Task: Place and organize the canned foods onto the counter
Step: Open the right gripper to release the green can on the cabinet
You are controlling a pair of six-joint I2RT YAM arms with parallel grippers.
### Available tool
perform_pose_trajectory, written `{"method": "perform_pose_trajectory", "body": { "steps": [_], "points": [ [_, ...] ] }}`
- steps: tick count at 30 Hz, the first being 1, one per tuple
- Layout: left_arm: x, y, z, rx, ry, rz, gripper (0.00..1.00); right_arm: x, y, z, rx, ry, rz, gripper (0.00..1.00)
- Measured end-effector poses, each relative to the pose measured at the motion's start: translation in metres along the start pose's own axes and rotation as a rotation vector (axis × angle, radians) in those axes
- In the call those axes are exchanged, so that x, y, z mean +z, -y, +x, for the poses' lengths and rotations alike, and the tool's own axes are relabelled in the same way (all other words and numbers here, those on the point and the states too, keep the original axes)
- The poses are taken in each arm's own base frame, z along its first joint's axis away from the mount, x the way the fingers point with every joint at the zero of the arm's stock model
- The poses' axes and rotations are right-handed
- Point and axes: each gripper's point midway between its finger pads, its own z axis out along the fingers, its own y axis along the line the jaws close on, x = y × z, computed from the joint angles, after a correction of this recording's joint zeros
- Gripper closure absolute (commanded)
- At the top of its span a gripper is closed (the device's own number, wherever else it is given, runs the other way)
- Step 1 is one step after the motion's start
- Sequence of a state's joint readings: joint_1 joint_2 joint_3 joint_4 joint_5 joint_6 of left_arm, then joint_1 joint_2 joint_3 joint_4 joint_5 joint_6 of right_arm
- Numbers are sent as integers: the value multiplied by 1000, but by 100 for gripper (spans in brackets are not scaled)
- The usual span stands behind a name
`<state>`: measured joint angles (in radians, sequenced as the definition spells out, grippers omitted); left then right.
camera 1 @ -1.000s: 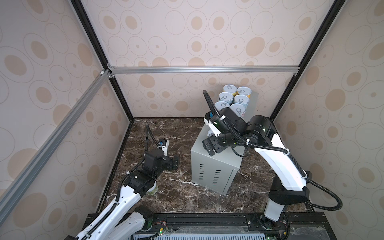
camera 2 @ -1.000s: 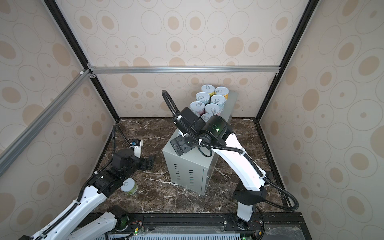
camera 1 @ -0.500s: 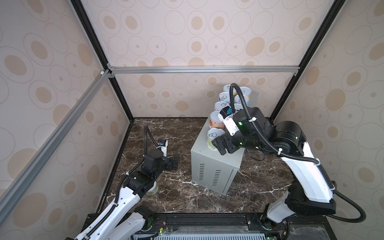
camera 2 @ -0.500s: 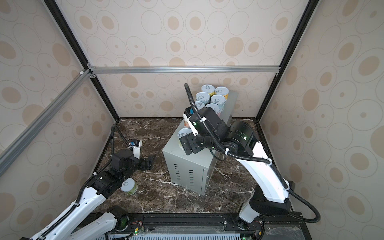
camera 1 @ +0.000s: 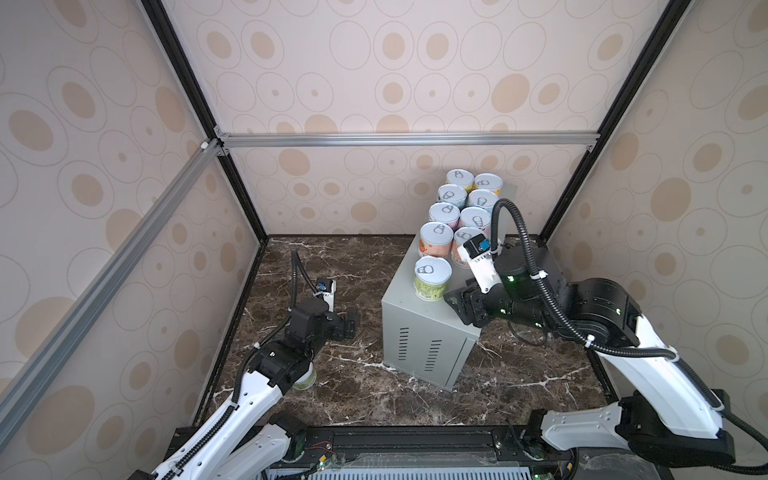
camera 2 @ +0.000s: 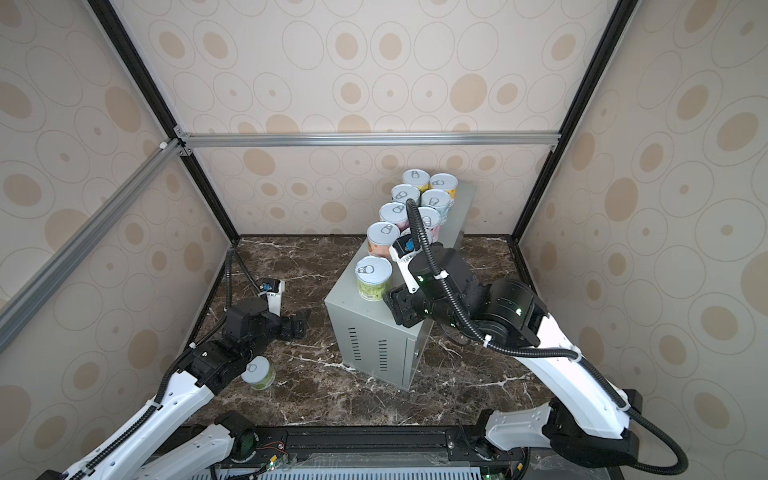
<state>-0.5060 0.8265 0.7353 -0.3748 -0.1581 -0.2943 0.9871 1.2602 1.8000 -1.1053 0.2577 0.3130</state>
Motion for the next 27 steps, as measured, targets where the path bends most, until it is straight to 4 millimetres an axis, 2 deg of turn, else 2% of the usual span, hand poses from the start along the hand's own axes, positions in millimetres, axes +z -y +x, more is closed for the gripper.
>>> {"method": "perform_pose_trajectory", "body": {
  "steps": [5, 12, 21, 27],
  "points": [
    [0, -1, 0, 0, 1, -5, 1, 19, -7, 4, 22, 3, -17, 43],
    [0, -1, 0, 0, 2, -5, 1, 31, -11, -7, 80, 66, -26, 46],
    [-1, -1, -1, 0, 6, -3, 1, 32, -5, -21, 126, 131, 13, 52],
    [-3, -1, -2, -1, 12, -2, 1, 33, -2, -24, 133, 148, 33, 53]
  ]
}}
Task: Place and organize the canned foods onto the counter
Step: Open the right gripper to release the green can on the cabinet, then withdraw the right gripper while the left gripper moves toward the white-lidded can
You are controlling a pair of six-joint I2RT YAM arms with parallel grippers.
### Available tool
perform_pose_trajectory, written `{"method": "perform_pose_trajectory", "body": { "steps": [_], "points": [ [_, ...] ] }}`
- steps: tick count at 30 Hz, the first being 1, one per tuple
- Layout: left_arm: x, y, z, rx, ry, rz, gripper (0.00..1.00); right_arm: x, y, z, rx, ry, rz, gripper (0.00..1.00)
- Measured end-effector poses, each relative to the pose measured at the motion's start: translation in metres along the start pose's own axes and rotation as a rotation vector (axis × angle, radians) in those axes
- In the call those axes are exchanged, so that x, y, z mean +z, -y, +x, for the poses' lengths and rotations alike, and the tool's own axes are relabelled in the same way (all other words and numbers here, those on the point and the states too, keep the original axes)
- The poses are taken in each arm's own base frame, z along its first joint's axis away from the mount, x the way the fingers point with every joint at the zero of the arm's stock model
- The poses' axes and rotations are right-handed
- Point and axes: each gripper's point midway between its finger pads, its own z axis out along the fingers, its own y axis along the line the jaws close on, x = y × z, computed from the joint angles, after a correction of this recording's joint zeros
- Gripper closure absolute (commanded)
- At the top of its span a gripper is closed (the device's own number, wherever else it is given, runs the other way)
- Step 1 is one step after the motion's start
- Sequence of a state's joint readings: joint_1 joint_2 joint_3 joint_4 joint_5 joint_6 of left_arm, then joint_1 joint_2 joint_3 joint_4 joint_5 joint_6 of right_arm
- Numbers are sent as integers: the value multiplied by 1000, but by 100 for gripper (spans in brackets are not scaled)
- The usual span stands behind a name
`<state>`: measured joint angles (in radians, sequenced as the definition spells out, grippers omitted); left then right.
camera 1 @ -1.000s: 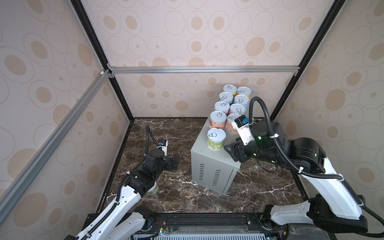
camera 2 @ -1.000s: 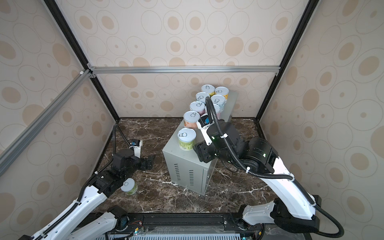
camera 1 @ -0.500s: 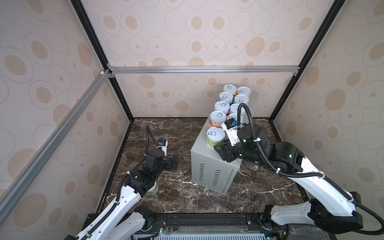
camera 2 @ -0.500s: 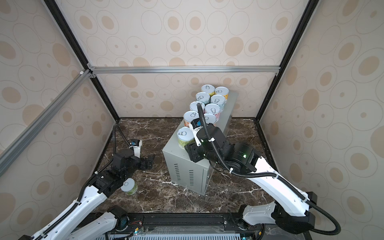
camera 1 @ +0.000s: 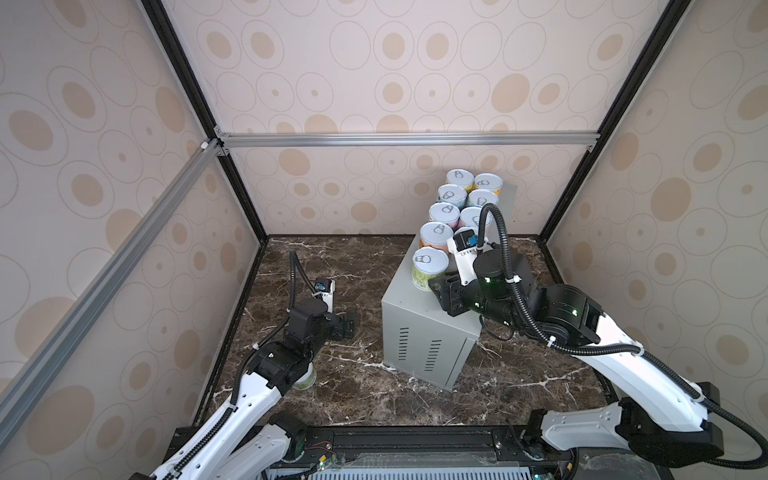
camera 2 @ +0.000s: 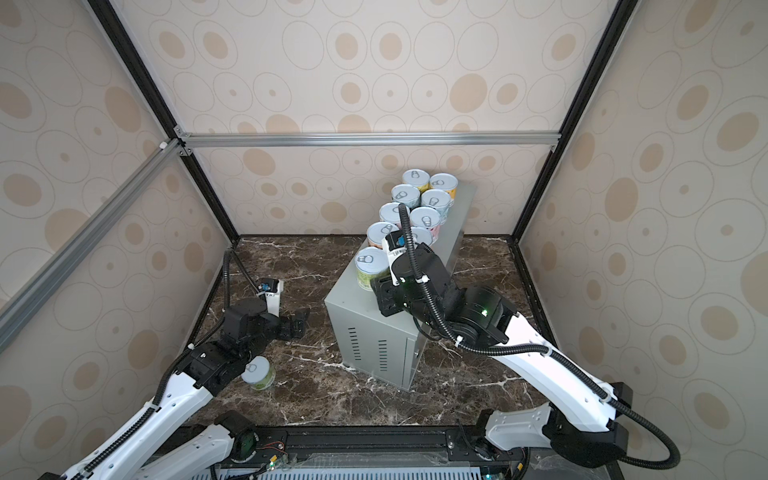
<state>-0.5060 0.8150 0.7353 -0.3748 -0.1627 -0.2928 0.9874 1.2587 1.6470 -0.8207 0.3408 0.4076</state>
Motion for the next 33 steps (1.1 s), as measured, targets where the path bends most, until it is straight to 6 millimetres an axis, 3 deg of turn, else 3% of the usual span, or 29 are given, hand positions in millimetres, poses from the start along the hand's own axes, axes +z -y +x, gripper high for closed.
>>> {"method": "perform_pose_trajectory", "body": {
  "steps": [16, 24, 28, 33],
  "points": [
    [0, -2, -1, 1, 4, -13, 1, 10, -1, -2, -19, -1, 22, 53],
    [-1, -10, -1, -1, 14, -56, 1, 10, -5, -1, -35, -12, -1, 42],
    [-3, -13, -3, -5, 26, -68, 1, 0, -4, -3, -34, -6, -15, 37],
    [-7, -21, -6, -35, 30, -115, 1, -34, 6, -12, -30, 48, -31, 31]
  ]
}}
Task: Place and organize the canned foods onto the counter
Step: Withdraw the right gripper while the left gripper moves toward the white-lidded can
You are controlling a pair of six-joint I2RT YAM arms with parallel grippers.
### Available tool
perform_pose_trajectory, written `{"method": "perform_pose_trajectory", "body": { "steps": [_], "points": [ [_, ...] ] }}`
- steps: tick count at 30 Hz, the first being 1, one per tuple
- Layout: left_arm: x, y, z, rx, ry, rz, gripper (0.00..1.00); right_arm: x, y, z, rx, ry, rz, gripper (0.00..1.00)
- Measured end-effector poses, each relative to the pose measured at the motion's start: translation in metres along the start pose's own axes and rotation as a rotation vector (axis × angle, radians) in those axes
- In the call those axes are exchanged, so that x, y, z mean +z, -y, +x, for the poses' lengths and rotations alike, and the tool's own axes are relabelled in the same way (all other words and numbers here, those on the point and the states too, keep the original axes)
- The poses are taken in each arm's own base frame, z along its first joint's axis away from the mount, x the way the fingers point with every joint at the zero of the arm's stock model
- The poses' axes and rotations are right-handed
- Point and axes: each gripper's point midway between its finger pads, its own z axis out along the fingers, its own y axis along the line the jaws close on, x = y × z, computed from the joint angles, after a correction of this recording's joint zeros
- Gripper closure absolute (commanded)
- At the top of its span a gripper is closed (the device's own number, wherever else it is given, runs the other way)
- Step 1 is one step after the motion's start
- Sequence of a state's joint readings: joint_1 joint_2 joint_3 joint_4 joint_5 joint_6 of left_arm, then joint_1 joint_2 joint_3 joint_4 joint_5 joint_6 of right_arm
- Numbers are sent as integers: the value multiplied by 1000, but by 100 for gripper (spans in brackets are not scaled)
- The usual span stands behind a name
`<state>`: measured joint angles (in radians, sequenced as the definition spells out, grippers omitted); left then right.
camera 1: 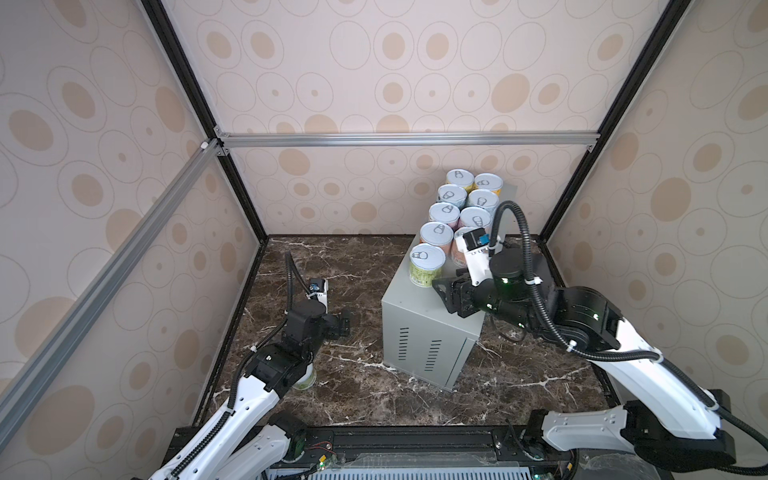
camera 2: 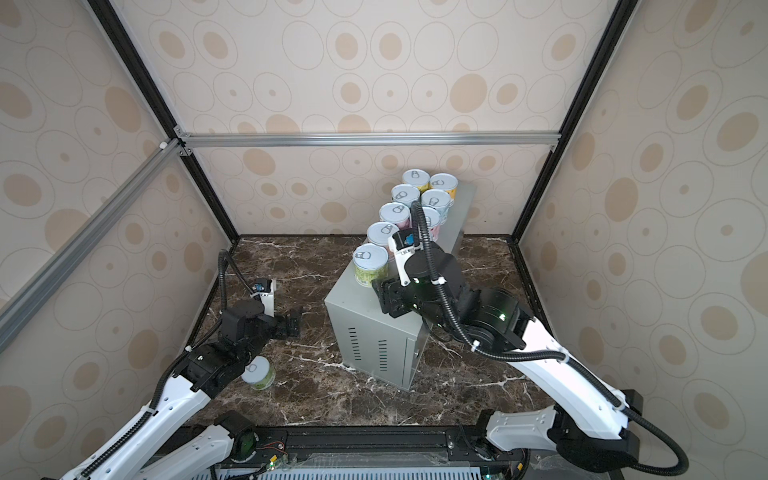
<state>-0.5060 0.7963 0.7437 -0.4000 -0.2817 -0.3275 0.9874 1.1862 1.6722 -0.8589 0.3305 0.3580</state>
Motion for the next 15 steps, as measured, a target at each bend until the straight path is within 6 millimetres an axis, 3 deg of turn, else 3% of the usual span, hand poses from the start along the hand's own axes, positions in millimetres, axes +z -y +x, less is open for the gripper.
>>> {"method": "perform_pose_trajectory", "body": {
  "steps": [6, 15],
  "points": [
    [-5, -7, -15, -85, -13, -56, 1, -52, 32, -11, 24, 108, 63, 29],
    [-14, -16, -19, -147, -52, -98, 1, -82, 114, 24, 77, 146, 343, 26]
  ]
}}
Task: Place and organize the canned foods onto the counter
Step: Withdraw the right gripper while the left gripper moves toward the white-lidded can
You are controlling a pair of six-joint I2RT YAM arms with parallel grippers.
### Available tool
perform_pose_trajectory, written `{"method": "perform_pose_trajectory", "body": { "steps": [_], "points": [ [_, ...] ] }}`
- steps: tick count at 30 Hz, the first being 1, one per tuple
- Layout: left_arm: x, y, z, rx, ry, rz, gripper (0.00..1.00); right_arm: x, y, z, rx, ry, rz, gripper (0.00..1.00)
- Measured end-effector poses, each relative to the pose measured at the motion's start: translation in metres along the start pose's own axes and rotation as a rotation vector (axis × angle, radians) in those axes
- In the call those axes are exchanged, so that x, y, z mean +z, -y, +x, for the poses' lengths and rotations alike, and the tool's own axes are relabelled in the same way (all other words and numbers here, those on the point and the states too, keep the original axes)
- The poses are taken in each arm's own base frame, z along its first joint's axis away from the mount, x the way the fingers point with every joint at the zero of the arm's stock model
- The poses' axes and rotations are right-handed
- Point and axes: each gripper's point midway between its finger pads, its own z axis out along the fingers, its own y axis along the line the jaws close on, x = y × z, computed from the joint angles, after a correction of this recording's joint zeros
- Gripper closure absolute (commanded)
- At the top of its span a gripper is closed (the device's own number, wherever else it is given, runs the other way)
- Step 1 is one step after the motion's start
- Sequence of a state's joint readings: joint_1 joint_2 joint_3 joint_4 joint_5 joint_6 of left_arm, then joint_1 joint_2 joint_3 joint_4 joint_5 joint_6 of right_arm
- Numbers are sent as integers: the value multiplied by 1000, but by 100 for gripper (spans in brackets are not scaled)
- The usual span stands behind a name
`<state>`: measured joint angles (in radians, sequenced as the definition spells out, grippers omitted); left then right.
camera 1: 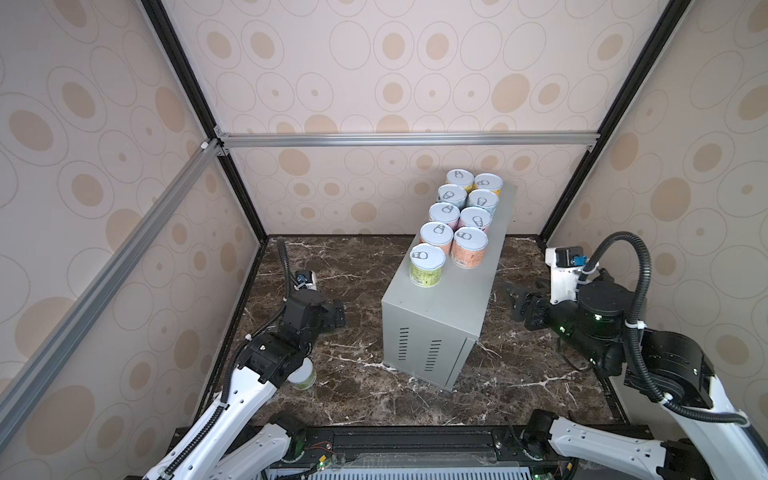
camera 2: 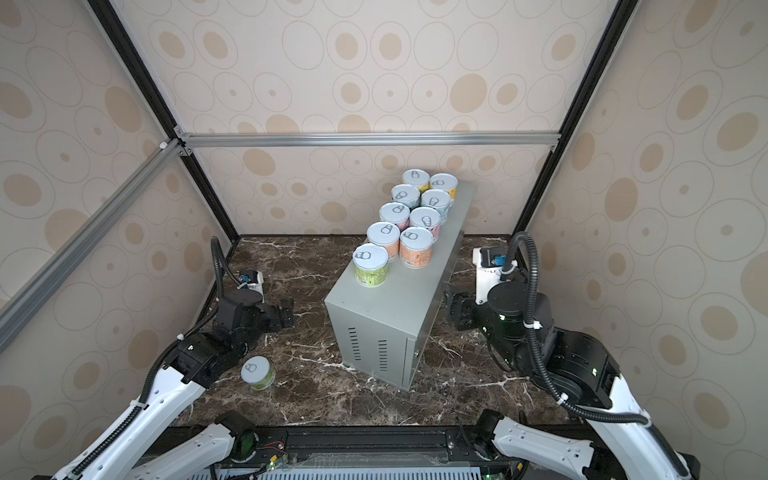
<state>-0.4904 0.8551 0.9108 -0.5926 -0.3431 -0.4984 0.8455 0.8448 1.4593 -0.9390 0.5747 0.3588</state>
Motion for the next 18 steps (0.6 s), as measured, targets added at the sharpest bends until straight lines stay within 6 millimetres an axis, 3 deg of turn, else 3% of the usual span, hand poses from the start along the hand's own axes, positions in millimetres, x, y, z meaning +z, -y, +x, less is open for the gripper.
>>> {"method": "perform_pose_trajectory", "body": {
  "steps": [4, 9, 18],
  "points": [
    [0, -2, -4, -23, -11, -8, 1, 5, 24, 16, 8, -12, 94, 24],
    [11, -7, 3, -54, -61, -28, 1, 28, 48, 41, 36, -63, 201, 22],
    [28, -42, 18, -137, -155, -143, 1, 79, 106, 108, 274, -195, 326, 19]
  ]
}}
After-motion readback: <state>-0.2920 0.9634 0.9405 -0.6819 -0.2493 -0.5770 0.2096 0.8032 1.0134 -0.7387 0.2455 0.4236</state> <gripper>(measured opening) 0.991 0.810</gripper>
